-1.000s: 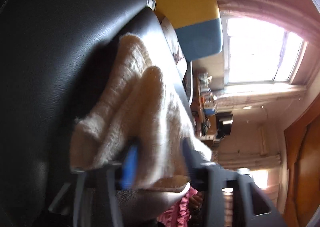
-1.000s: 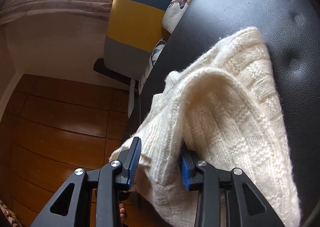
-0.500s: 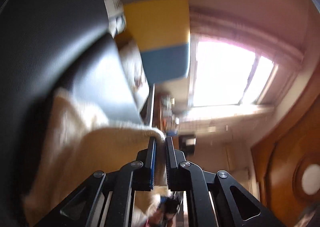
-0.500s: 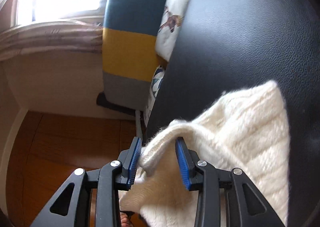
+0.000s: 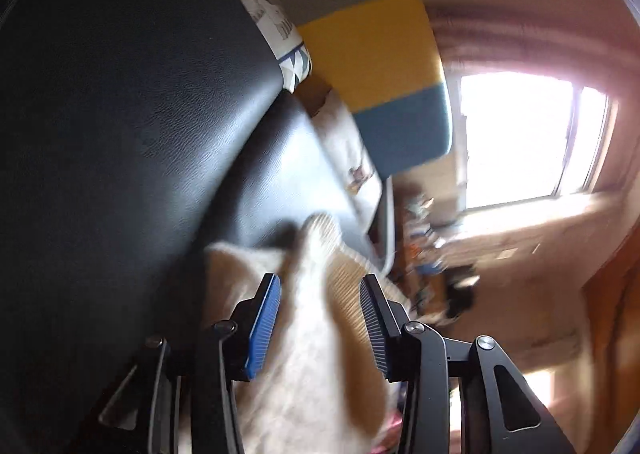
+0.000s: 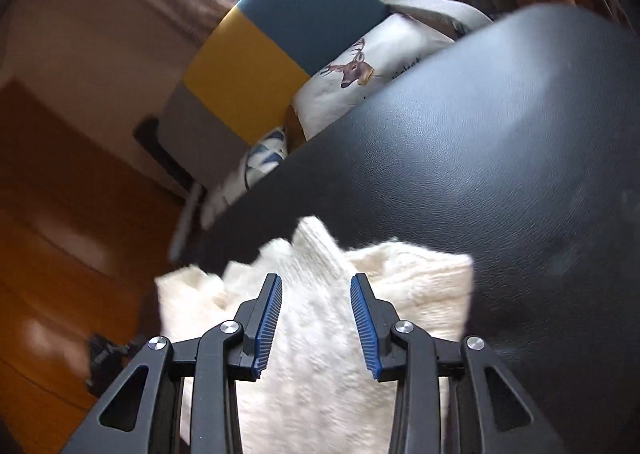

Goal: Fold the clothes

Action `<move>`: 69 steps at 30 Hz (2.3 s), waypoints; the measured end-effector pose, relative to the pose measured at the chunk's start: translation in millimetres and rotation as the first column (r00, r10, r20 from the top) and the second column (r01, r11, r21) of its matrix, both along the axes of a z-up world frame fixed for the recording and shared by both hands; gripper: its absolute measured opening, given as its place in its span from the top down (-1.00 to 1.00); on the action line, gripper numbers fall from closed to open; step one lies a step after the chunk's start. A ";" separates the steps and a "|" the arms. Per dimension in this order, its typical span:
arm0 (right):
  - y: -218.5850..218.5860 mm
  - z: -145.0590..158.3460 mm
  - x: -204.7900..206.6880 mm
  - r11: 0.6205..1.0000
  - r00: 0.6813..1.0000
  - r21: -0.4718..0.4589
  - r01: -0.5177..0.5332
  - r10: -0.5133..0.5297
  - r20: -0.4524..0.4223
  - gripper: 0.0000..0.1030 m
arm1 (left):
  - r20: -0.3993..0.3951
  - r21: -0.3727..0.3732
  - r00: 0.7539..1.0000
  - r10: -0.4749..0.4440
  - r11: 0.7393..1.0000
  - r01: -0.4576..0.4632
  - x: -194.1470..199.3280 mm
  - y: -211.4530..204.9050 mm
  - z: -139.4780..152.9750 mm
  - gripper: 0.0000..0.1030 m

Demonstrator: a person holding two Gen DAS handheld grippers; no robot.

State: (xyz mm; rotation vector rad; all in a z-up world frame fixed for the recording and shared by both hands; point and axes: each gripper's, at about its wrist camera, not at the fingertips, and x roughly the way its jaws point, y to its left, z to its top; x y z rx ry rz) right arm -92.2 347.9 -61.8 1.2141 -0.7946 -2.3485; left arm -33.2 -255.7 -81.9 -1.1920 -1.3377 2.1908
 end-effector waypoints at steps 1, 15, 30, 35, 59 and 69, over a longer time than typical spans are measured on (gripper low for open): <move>-1.8 -0.4 -1.5 0.999 1.000 0.030 -0.019 0.018 0.013 0.28 | 0.007 -0.056 1.000 -0.024 0.998 0.024 5.5 4.2 -0.8 0.17; -46.5 -26.9 -11.9 0.921 0.983 0.347 -0.179 0.153 0.100 0.23 | -0.020 -0.349 0.976 -0.218 0.916 0.198 -12.5 62.5 6.7 -0.36; -67.6 0.1 7.5 0.792 0.981 0.592 -0.149 0.194 -0.013 0.74 | -0.073 -0.242 0.985 -0.157 0.961 0.135 10.1 40.9 26.3 0.88; -46.5 -17.0 6.1 0.797 0.993 0.596 -0.097 0.117 0.005 0.74 | -0.119 -0.248 0.991 -0.058 0.968 0.027 52.8 22.1 39.3 0.88; -40.3 -11.2 -57.0 0.946 0.950 0.136 -0.295 0.275 0.149 0.04 | 0.028 -0.416 0.993 -0.119 0.902 0.120 5.1 55.1 18.1 0.42; -82.1 -26.0 -57.5 0.856 0.914 0.328 -0.401 0.348 0.209 -0.39 | 0.037 -0.407 0.989 -0.141 0.902 0.144 1.6 59.1 12.8 0.31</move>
